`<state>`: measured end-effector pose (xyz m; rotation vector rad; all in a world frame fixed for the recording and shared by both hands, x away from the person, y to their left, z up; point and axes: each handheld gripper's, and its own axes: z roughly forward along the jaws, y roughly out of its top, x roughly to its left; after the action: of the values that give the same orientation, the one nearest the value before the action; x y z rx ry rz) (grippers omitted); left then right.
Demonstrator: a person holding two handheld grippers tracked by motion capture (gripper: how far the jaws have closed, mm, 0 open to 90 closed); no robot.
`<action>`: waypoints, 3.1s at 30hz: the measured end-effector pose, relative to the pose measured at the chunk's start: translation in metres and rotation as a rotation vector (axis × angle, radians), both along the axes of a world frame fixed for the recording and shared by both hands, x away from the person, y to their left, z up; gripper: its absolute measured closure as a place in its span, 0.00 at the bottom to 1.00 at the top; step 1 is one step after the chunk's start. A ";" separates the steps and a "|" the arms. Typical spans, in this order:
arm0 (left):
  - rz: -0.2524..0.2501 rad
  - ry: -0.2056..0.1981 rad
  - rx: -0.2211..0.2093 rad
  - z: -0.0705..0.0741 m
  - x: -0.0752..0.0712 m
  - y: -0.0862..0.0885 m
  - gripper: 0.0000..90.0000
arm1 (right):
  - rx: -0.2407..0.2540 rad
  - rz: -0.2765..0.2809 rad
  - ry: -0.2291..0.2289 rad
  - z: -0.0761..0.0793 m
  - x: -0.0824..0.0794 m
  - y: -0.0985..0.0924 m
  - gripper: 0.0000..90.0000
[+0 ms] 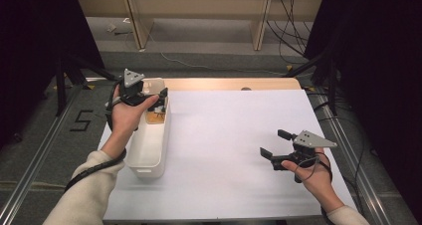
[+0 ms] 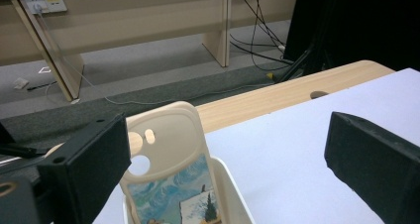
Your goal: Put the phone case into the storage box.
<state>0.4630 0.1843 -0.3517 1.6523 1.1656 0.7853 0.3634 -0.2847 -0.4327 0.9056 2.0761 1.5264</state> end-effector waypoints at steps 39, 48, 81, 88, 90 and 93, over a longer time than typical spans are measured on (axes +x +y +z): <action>-0.109 -0.023 -0.027 -0.013 -0.059 0.001 0.03 | -0.001 0.002 -0.004 0.001 0.000 0.001 0.07; -0.124 -0.026 -0.033 -0.017 -0.067 0.001 0.03 | -0.002 0.003 -0.004 0.001 0.000 0.002 0.07; -0.176 -0.015 -0.054 -0.041 -0.091 0.000 0.00 | -0.006 0.004 -0.002 0.001 -0.001 0.002 0.07; -0.183 -0.020 -0.051 -0.044 -0.096 0.000 0.00 | -0.006 0.006 -0.006 0.001 0.000 0.002 0.07; -0.185 -0.026 -0.054 -0.045 -0.098 -0.001 0.00 | -0.006 0.007 -0.004 0.001 0.000 0.002 0.07; -0.189 -0.030 -0.053 -0.045 -0.100 -0.001 0.00 | -0.008 0.005 -0.003 0.001 -0.001 0.002 0.07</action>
<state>0.3632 0.1835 -0.3970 1.6732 0.9845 0.6518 0.3627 -0.2831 -0.4317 0.8948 2.0821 1.5207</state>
